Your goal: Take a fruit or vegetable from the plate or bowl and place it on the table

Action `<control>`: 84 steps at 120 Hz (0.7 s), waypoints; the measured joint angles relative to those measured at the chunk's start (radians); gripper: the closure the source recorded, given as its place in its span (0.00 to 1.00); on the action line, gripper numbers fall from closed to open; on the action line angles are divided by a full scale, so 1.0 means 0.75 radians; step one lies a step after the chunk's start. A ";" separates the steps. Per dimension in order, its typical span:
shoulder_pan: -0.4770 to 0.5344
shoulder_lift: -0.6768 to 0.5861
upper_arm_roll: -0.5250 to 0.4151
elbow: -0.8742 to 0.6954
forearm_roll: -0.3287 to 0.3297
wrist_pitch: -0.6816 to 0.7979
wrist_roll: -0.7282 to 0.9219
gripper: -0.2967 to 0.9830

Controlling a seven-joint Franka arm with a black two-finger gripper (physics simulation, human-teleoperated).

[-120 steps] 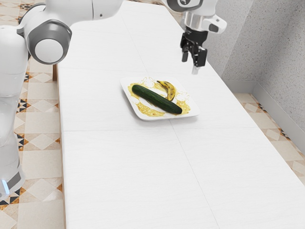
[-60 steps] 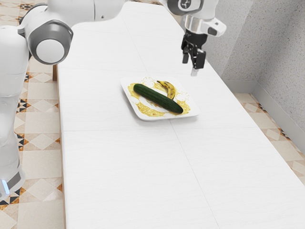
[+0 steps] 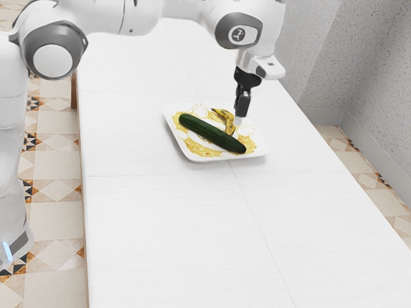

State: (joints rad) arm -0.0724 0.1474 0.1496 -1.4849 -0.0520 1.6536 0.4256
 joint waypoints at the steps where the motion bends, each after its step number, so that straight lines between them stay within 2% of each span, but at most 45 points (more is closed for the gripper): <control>1: 0.000 -0.005 0.001 -0.011 0.000 0.003 0.006 0.23; 20: 0.005 -0.079 0.016 -0.170 0.004 0.049 0.113 0.23; 33: -0.002 -0.087 0.051 -0.204 0.015 0.071 0.176 0.23; 84: 0.057 0.087 0.095 -0.214 0.009 0.228 0.402 0.23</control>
State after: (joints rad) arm -0.0294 0.2123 0.2209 -1.6450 -0.0451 1.8249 0.7274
